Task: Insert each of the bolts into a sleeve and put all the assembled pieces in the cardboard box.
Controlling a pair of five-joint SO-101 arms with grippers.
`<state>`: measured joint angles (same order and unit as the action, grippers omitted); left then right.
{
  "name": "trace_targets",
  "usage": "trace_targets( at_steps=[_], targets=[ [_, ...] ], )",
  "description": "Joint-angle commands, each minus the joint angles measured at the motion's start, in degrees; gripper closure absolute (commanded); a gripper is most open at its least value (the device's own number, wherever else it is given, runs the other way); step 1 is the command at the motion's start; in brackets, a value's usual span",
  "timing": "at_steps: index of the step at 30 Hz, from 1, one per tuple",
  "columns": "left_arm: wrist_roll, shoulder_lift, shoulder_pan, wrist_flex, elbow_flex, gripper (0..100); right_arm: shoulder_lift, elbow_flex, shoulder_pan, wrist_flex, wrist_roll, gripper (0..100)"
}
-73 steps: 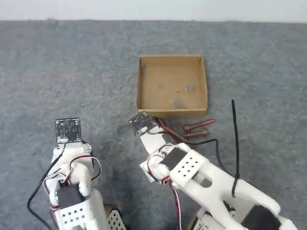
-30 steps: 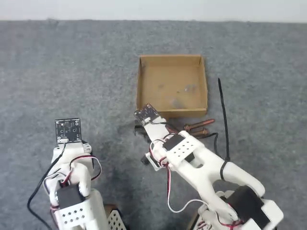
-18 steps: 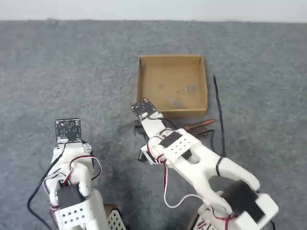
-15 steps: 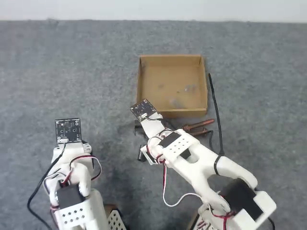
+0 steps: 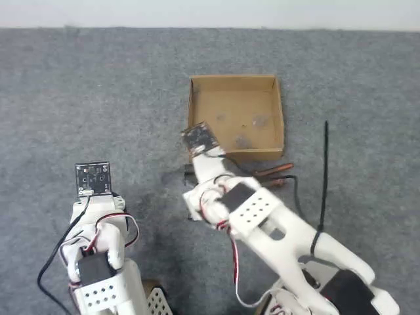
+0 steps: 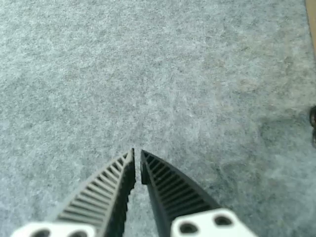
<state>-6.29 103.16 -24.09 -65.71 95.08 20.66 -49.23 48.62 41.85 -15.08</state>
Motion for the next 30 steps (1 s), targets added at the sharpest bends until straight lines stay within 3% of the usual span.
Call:
trace_targets(
  at_steps=[1,4,18,30],
  targets=[
    [-0.35,1.14,-0.44,1.41,-0.4,98,0.48,-0.09,3.21,-4.0,-2.81,89.5],
    [-0.35,1.14,-0.35,1.41,-0.4,98,-2.68,0.09,5.05,-5.14,-3.34,84.2],
    [-0.35,1.14,-0.26,1.41,-0.4,98,-5.05,-0.35,4.09,-3.74,-3.34,85.2],
    [-0.35,1.14,-0.09,1.41,-0.4,98,-20.09,11.08,4.0,2.24,-3.34,85.3]
  ],
)
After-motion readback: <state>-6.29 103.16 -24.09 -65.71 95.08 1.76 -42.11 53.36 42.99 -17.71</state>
